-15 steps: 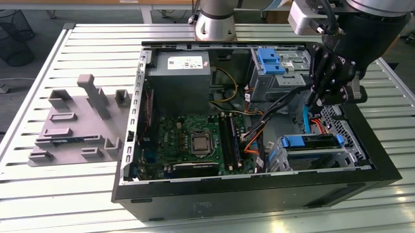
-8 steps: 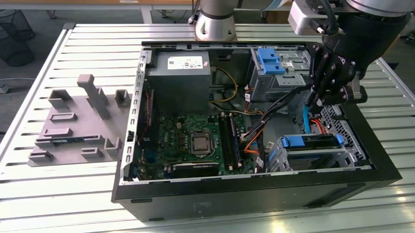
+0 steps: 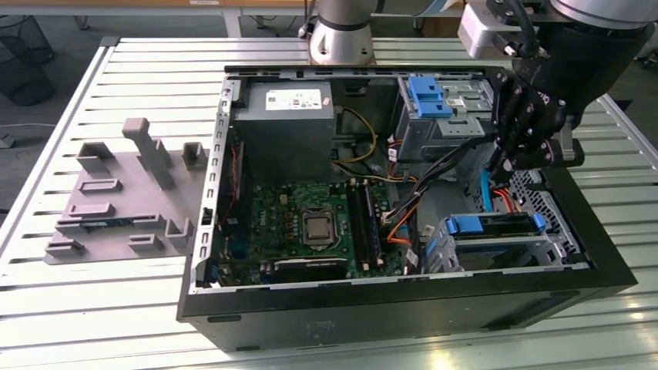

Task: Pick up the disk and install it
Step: 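Insert the second disk wire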

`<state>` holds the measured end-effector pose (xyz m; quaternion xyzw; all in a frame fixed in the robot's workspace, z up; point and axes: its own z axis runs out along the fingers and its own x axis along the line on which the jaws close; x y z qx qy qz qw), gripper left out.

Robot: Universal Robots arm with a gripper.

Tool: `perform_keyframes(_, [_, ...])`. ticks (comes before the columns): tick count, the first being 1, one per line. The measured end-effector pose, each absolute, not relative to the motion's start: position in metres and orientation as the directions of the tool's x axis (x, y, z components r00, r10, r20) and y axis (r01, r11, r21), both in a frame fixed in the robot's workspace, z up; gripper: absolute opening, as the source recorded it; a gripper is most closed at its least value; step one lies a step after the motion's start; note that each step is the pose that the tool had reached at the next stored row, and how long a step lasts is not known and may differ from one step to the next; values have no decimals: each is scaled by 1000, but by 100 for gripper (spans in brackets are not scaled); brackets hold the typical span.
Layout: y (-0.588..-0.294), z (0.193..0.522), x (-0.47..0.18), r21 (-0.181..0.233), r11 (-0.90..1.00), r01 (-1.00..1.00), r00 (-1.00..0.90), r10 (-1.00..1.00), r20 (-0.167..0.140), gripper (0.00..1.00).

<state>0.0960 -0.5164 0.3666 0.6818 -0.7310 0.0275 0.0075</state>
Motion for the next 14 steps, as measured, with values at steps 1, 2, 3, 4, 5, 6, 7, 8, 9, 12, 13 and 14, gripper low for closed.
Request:
perform_keyframes(1, [-516, 367, 96, -30, 69, -997, -70, -996, 49, 17])
perform_keyframes(2, [-516, 367, 96, -30, 69, -997, -70, -996, 49, 17])
perform_keyframes(3, [-517, 367, 96, -30, 69, -997, -70, -996, 49, 17])
perform_keyframes(4, [-517, 367, 96, -30, 69, -997, -70, -996, 49, 17])
perform_keyframes(5, [-517, 367, 96, -30, 69, -997, -70, -996, 49, 17])
perform_keyframes(6, [-517, 367, 96, -30, 69, -997, -70, -996, 49, 17])
perform_keyframes(7, [-517, 367, 96, -30, 69, -997, -70, -996, 49, 17])
perform_keyframes(8, [-517, 367, 96, -30, 69, -997, -70, -996, 49, 17])
perform_keyframes(9, [-519, 367, 96, -30, 69, -997, -70, -996, 49, 17])
perform_keyframes(12, [-521, 367, 96, -30, 69, -997, -70, -996, 49, 17])
perform_keyframes(13, [-521, 367, 96, -30, 69, -997, -70, -996, 49, 17])
perform_keyframes(14, [-522, 367, 96, -30, 69, -997, -70, -996, 49, 17])
